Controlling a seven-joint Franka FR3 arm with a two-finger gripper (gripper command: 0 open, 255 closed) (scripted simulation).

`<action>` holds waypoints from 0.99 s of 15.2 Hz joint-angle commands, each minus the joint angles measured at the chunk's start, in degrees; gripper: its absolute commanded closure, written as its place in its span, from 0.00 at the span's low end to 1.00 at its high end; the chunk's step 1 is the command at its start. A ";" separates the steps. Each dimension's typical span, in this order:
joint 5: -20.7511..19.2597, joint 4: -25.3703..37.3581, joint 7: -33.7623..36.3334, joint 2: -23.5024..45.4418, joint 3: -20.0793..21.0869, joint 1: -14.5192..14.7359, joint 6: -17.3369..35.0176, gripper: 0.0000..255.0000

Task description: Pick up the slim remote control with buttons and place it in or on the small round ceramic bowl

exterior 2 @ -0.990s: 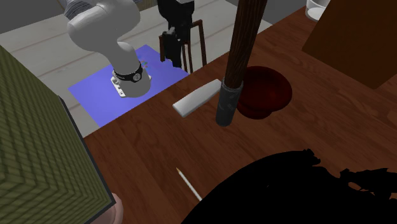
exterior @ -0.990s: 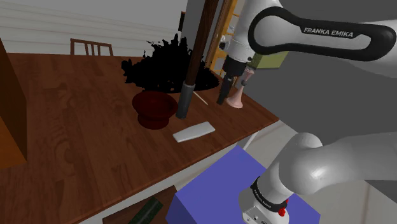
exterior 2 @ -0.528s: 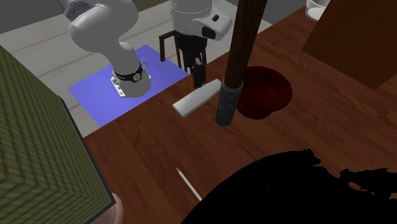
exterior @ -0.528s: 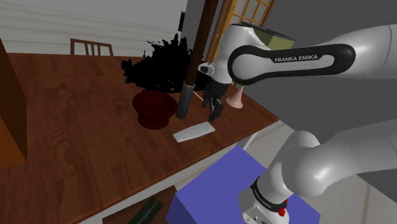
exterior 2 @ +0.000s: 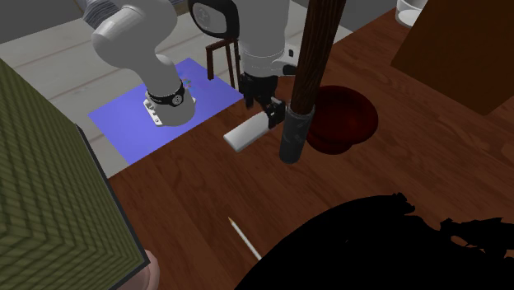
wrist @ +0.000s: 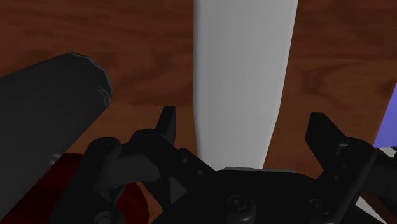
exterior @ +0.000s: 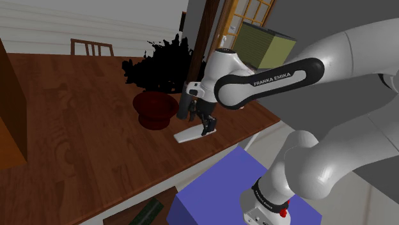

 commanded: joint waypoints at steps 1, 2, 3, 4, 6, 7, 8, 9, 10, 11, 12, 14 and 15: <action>-0.07 -0.68 -0.44 1.45 -0.18 0.09 2.20 0.00; -0.07 -1.04 -0.45 2.09 -0.23 0.10 3.19 0.00; -0.07 -1.38 -0.46 2.74 -0.28 0.11 4.18 0.00; -0.07 -1.70 -0.48 3.42 -0.33 0.12 5.18 0.00; -0.07 -1.89 -0.49 3.81 -0.36 0.12 5.76 0.00; -0.07 -1.88 -0.49 3.82 -0.36 0.12 5.76 0.00; -0.07 -1.88 -0.49 3.82 -0.36 0.12 5.76 0.00; -0.07 -1.88 -0.49 3.82 -0.36 0.12 5.76 0.00; -0.07 -1.88 -0.49 3.82 -0.36 0.12 5.76 0.00; -0.07 -1.88 -0.49 3.82 -0.36 0.12 5.76 0.00; -0.07 -1.88 -0.49 3.81 -0.36 0.12 5.74 0.00; -0.07 -1.88 -0.49 3.81 -0.36 0.12 5.74 1.00; -0.07 -1.88 -0.49 3.81 -0.36 0.12 5.74 1.00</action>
